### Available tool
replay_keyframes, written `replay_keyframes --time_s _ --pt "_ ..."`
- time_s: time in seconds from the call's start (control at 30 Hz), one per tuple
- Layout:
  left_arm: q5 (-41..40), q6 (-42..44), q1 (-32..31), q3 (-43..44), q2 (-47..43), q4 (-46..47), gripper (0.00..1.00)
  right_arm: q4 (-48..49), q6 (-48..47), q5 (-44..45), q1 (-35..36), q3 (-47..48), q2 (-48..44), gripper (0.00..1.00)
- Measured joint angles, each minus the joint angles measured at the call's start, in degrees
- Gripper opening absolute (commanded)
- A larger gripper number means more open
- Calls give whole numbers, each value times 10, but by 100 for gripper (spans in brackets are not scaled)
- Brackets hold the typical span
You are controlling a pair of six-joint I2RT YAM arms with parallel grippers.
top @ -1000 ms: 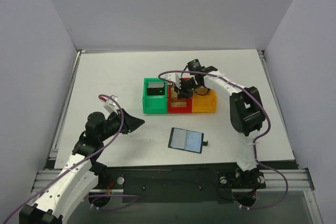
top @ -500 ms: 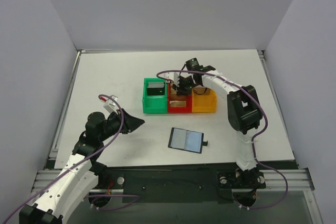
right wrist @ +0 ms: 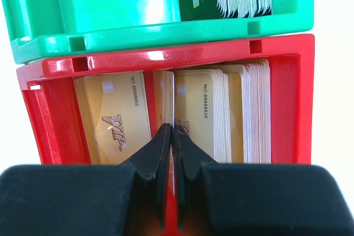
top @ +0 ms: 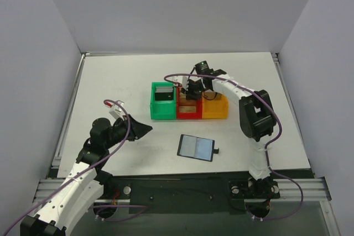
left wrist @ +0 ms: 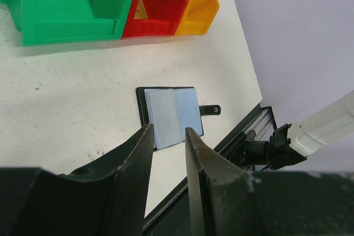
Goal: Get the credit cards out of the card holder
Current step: Place the credit card in the storage box, then reset both arms
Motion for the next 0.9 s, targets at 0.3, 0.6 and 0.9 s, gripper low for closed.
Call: replay_keyframes --time_s 0.3,0.6,0.9 --pt "3 0 0 0 0 0 39 18 15 29 2 0 0 10" --pt "13 -1 0 0 -1 0 40 42 31 54 6 0 0 17" --pt "11 -2 0 0 -4 -4 48 156 125 89 3 -59 -88 37"
